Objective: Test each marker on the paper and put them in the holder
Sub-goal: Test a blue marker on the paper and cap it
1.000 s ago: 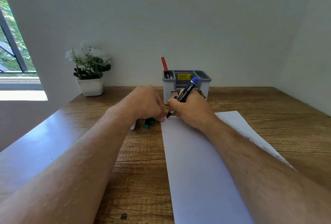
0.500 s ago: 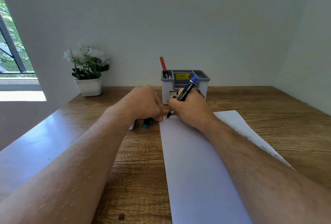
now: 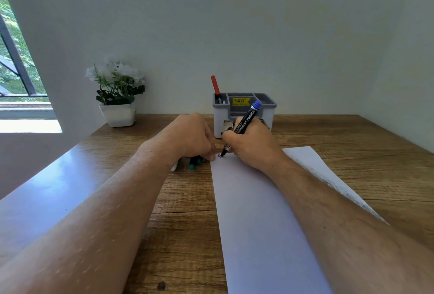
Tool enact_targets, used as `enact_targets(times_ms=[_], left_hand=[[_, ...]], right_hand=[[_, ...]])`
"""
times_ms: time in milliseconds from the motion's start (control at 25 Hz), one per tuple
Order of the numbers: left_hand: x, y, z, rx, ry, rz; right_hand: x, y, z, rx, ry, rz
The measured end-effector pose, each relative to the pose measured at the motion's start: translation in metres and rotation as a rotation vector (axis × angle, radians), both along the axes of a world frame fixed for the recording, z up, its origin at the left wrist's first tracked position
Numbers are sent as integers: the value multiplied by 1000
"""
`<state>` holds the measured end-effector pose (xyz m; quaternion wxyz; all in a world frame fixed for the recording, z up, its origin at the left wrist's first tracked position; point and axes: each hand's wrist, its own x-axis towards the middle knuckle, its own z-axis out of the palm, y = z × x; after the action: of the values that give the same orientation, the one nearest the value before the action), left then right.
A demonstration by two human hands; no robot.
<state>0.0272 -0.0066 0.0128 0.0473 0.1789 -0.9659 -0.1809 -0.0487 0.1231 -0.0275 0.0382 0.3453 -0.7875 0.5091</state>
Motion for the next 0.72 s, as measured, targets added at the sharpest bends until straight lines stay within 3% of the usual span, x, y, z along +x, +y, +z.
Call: enact_targets(times_ms=[440, 640, 720], left_hand=[[-2, -3, -2, 38, 14, -12], [4, -1, 6, 219, 310, -17], [2, -2, 11, 442, 474, 18]], right_hand=[[-1, -1, 1, 27, -32, -117], [-2, 0, 13, -278, -210, -130], [0, 3, 19, -430, -334, -67]])
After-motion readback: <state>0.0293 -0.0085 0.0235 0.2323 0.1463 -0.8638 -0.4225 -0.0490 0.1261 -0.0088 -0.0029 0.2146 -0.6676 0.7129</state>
